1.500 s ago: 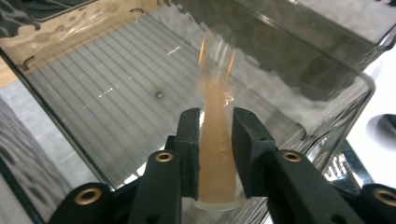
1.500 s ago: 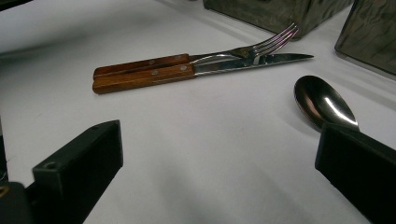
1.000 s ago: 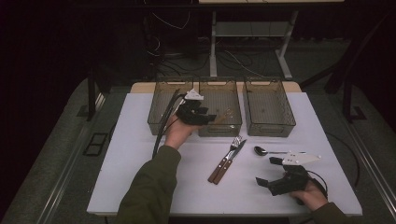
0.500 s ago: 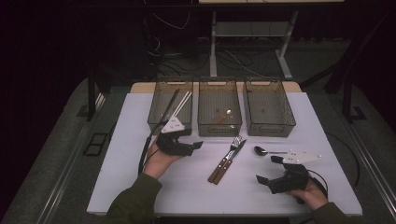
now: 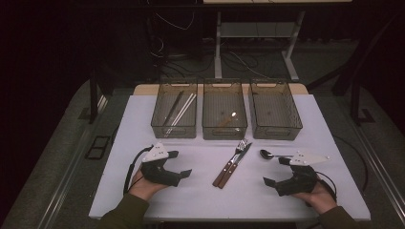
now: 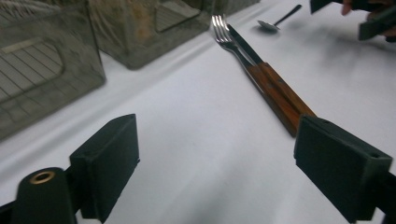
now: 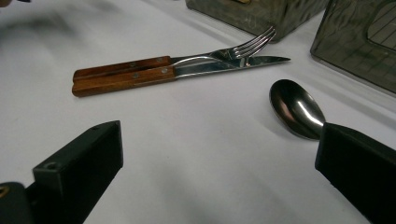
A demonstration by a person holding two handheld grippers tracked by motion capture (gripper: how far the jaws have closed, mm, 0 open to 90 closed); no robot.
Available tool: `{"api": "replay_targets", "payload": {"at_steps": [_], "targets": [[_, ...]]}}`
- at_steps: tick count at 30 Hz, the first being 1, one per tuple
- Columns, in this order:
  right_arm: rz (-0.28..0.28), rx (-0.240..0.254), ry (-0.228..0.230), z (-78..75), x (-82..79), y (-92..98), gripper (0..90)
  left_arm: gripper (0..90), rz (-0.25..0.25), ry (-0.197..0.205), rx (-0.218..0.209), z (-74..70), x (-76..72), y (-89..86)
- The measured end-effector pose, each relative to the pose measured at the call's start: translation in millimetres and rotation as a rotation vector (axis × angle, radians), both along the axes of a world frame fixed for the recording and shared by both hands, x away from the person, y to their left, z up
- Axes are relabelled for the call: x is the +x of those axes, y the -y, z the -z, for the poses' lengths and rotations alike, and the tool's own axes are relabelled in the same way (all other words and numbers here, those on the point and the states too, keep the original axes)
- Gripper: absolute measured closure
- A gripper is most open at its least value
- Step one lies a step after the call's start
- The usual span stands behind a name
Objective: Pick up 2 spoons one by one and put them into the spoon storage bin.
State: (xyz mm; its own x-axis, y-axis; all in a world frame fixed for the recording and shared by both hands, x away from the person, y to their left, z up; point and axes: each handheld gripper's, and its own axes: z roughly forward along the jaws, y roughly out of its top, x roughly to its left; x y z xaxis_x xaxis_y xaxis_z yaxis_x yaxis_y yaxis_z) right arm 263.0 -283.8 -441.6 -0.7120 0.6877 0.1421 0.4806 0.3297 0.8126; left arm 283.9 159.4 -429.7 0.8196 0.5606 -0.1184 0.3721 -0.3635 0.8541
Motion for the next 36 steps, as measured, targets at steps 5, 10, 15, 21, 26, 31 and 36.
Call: {"api": "replay_targets", "payload": {"at_steps": [5,10,15,21,26,31,36], "targets": [[-0.001,-0.046,-0.003,-8.4,5.5,1.3,3.0,2.1,0.008,-0.015,0.014,7.9,-8.4,2.3],[0.004,-0.04,-0.034,-15.9,17.2,11.1,26.7,0.0,0.006,-0.019,0.033,8.2,-7.5,4.6],[0.003,-0.033,-0.055,-18.7,34.4,16.8,44.2,0.0,0.003,-0.031,0.046,8.8,-6.4,4.9],[0.054,-0.061,-0.089,-16.0,55.8,28.7,71.7,0.0,0.013,-0.029,0.05,9.1,-6.7,5.6],[0.093,-0.117,-0.107,-11.0,71.4,36.7,89.7,0.0,0.014,-0.023,0.052,9.2,-6.7,5.9],[0.107,-0.187,-0.137,-2.3,80.4,38.2,90.0,0.0,0.018,-0.021,0.055,9.4,-6.6,6.4],[0.129,-0.217,-0.158,3.8,85.3,40.9,90.0,0.0,0.024,-0.02,0.057,9.2,-7.0,6.4]]}}
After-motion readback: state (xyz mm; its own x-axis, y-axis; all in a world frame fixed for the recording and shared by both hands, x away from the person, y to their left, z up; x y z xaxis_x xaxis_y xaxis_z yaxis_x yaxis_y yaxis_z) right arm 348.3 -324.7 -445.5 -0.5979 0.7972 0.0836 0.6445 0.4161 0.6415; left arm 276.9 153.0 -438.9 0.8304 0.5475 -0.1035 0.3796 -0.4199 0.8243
